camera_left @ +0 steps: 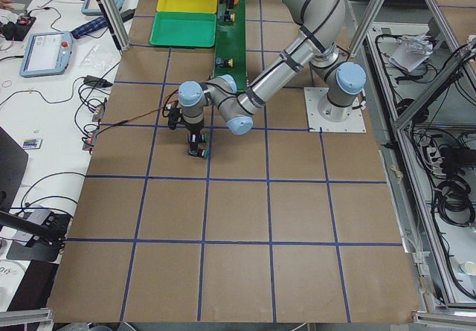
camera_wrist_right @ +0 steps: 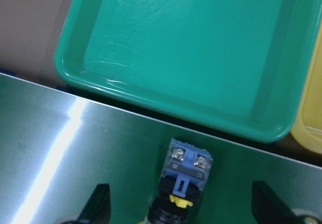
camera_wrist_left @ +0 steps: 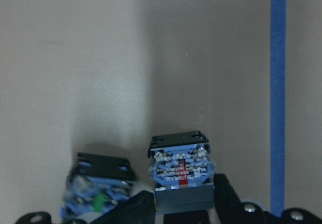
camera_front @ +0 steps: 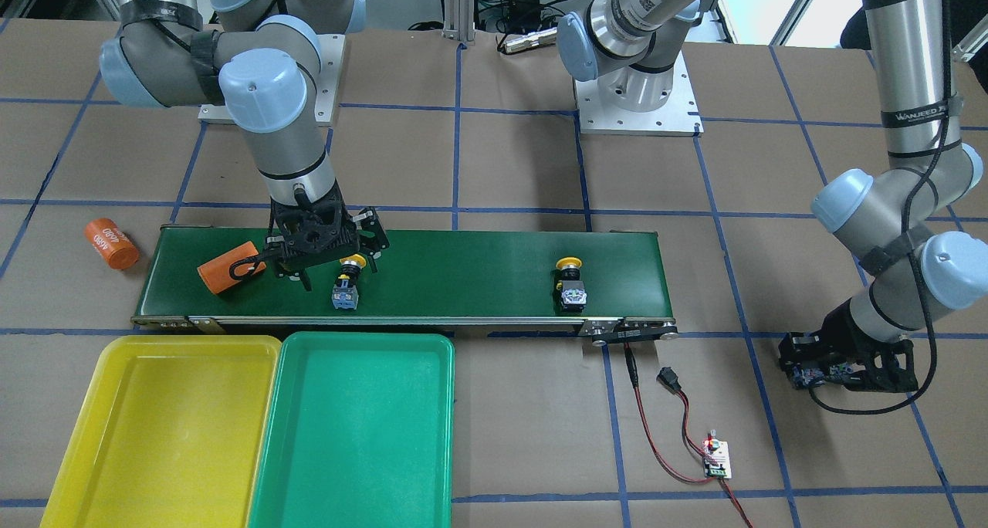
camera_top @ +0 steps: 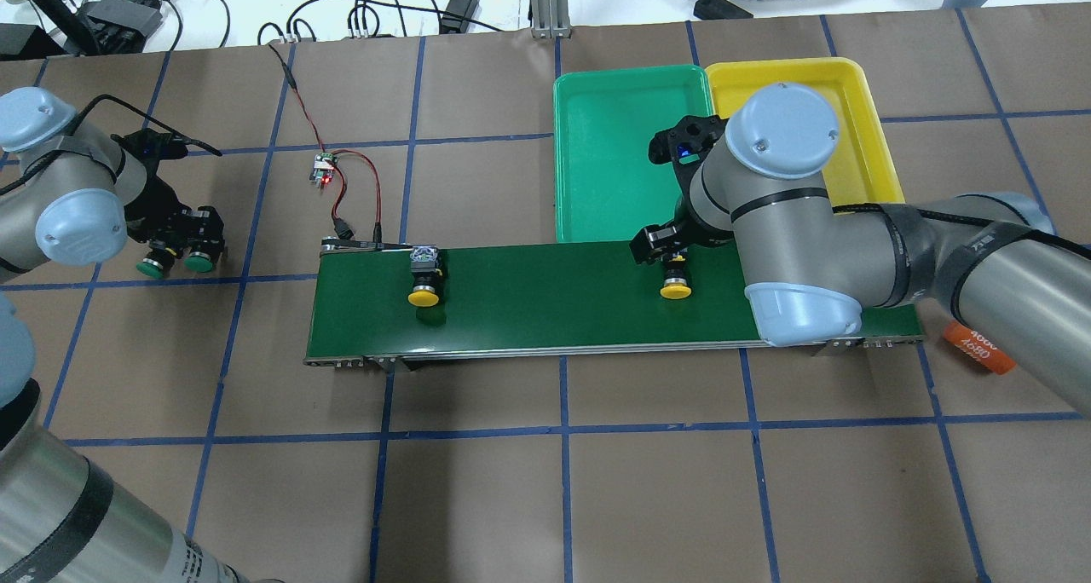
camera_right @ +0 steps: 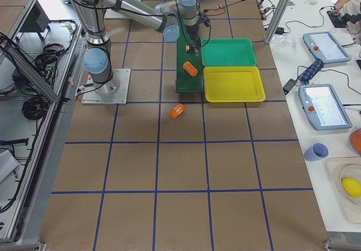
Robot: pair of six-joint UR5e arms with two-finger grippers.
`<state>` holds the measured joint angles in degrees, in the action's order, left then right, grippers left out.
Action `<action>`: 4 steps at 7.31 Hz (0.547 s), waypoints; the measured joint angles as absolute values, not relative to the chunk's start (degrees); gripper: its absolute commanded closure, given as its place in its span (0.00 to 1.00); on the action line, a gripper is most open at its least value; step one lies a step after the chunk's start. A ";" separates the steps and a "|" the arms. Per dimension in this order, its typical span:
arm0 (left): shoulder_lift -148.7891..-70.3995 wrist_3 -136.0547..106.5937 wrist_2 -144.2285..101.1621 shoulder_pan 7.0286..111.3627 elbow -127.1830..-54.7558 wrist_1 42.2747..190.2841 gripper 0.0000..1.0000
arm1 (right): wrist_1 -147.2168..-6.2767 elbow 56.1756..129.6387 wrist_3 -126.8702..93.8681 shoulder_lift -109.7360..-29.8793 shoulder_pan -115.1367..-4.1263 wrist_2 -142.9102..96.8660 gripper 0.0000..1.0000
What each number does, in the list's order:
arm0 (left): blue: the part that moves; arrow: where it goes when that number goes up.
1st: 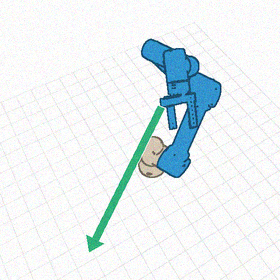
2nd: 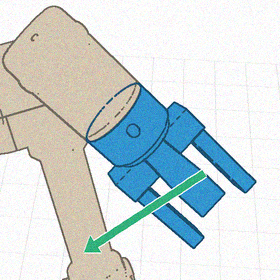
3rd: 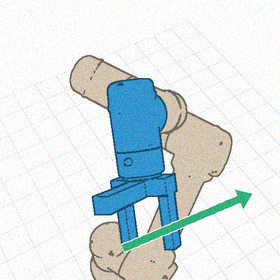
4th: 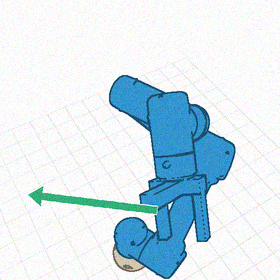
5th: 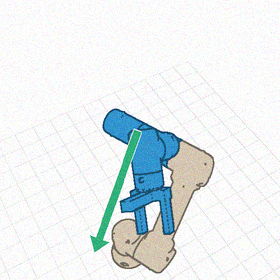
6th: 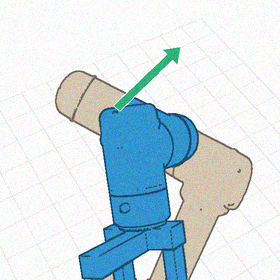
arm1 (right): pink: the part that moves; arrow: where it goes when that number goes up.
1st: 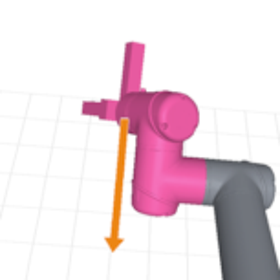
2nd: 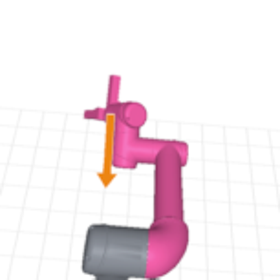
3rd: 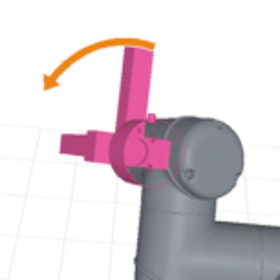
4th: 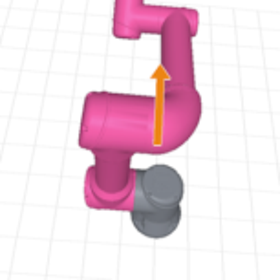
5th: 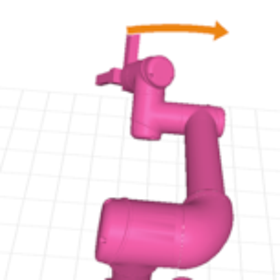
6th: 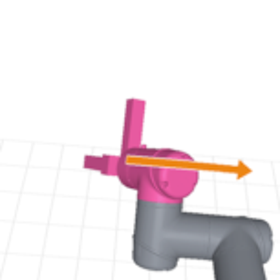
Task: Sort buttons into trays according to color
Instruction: 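Carry the yellow button with right gripper to yellow tray while left lifts green button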
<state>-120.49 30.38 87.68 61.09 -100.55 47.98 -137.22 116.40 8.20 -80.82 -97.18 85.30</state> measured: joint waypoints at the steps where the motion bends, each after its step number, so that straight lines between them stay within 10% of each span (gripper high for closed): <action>1: -120.53 30.40 87.71 61.08 -100.65 48.01 0.14 | -136.64 116.60 5.79 -80.51 -97.23 84.31 0.00; 2: -120.63 30.41 87.71 61.08 -100.63 48.04 0.03 | -136.40 116.99 5.06 -79.85 -97.24 84.14 0.00; 4: -120.72 30.41 87.71 61.13 -100.33 48.07 0.00 | -136.73 117.37 7.32 -77.73 -97.05 84.35 0.52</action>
<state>-120.72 30.41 87.71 61.13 -100.33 48.07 -136.73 117.37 7.32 -77.73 -97.05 84.35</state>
